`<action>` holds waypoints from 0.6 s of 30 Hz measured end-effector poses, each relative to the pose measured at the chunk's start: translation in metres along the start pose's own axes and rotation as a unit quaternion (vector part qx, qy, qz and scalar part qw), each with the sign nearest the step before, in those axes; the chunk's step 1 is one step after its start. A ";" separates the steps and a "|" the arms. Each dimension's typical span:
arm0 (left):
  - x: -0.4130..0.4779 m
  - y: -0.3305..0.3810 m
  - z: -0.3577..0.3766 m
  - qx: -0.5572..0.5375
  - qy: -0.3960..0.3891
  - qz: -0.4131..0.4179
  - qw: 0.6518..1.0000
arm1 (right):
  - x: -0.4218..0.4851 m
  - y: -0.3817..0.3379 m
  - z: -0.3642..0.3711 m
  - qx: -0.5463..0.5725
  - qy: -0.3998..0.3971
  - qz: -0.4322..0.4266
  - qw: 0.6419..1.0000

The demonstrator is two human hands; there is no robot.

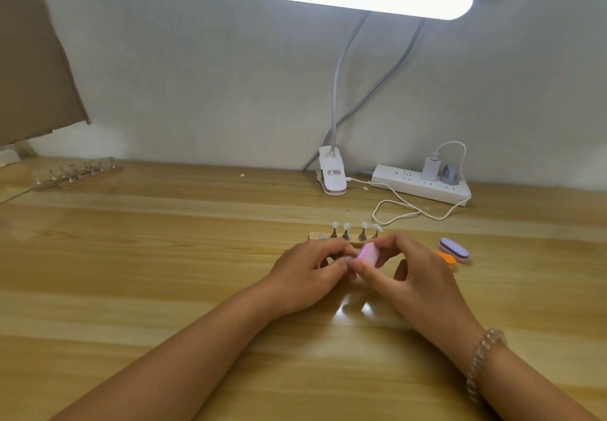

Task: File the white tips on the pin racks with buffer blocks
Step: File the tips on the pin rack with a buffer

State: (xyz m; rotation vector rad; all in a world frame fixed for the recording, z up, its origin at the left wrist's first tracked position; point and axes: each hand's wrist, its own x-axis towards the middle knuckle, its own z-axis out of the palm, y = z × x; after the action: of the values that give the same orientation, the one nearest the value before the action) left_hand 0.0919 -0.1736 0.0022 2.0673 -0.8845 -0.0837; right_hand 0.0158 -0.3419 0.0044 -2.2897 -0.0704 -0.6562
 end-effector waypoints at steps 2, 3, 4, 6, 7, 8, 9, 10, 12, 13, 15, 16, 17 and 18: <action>0.000 0.000 0.000 -0.012 0.000 0.003 1.000 | 0.004 0.005 -0.002 0.020 0.029 0.028 0.999; 0.000 0.000 0.000 -0.021 0.002 0.004 1.000 | 0.003 0.005 -0.003 0.025 0.042 0.021 0.999; 0.000 0.000 0.000 -0.026 0.005 0.004 1.000 | 0.001 0.004 -0.003 0.028 0.048 0.006 0.998; 0.000 -0.001 0.000 -0.029 0.008 0.004 1.000 | -0.004 -0.001 0.000 -0.002 0.022 -0.037 0.999; 0.000 -0.001 0.000 -0.028 0.008 0.004 1.000 | -0.006 -0.002 0.002 -0.029 0.000 -0.052 0.998; 0.000 -0.001 0.000 -0.026 0.009 0.004 1.000 | -0.006 -0.002 0.004 -0.047 -0.013 -0.055 0.997; 0.000 -0.001 0.000 -0.025 0.009 0.005 1.000 | -0.004 -0.002 0.003 -0.045 -0.011 -0.042 0.998; 0.000 -0.001 0.000 -0.028 0.009 0.008 1.000 | -0.001 0.000 0.002 -0.025 0.002 -0.021 0.999; 0.000 -0.001 0.000 -0.045 0.005 0.015 0.999 | 0.004 0.006 -0.002 0.028 0.042 0.016 0.999; 0.000 0.000 0.000 -0.051 0.004 0.017 0.999 | 0.004 0.007 -0.004 0.044 0.059 0.021 0.997; 0.000 -0.001 0.000 -0.052 0.006 0.021 0.998 | 0.001 0.004 -0.004 0.042 0.053 -0.004 0.998; 0.000 -0.001 0.000 -0.046 0.007 0.020 0.999 | -0.002 0.001 0.000 0.021 0.029 -0.025 0.999; 0.000 -0.002 0.000 -0.040 0.007 0.017 0.999 | -0.004 -0.001 0.002 -0.007 0.004 -0.037 0.999; 0.001 -0.003 0.000 -0.035 0.006 0.012 0.999 | -0.004 -0.001 0.004 -0.025 -0.013 -0.035 0.999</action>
State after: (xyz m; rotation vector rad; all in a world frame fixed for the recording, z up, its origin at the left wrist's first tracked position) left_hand 0.0938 -0.1731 0.0004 1.9901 -0.8873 -0.0878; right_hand 0.0137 -0.3379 0.0012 -2.3523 -0.1481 -0.6704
